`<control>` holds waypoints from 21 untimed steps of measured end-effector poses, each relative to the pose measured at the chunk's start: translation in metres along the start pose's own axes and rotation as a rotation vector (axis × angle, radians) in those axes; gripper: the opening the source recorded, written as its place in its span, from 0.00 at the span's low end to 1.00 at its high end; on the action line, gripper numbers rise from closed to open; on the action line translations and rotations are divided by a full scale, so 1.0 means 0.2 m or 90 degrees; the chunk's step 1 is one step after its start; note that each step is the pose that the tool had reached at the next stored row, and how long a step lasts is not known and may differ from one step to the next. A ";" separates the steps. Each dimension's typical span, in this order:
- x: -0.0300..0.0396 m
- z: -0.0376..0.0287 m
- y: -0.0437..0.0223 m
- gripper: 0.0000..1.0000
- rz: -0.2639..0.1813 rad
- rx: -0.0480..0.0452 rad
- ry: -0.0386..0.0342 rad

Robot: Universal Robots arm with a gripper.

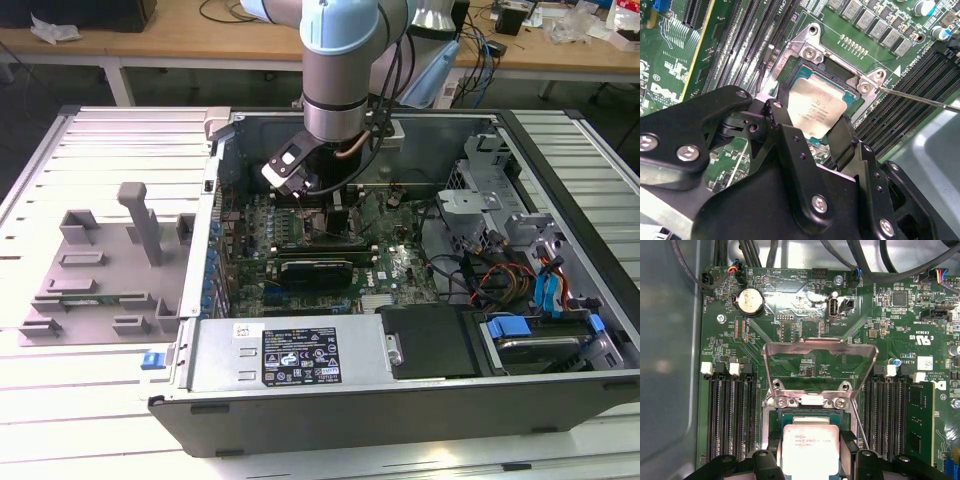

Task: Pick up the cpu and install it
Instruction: 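Place the cpu into insertion slot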

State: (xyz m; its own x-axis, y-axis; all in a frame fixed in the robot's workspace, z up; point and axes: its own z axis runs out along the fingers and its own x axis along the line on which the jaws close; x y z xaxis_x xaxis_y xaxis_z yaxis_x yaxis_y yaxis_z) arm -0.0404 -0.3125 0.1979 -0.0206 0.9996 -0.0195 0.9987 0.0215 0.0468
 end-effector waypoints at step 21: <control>0.000 0.006 0.000 0.62 0.000 0.0000 0.0000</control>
State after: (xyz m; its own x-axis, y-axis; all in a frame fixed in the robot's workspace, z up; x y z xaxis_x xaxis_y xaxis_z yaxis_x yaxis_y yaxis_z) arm -0.0403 -0.3125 0.1966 -0.0206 0.9996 -0.0194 0.9987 0.0215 0.0469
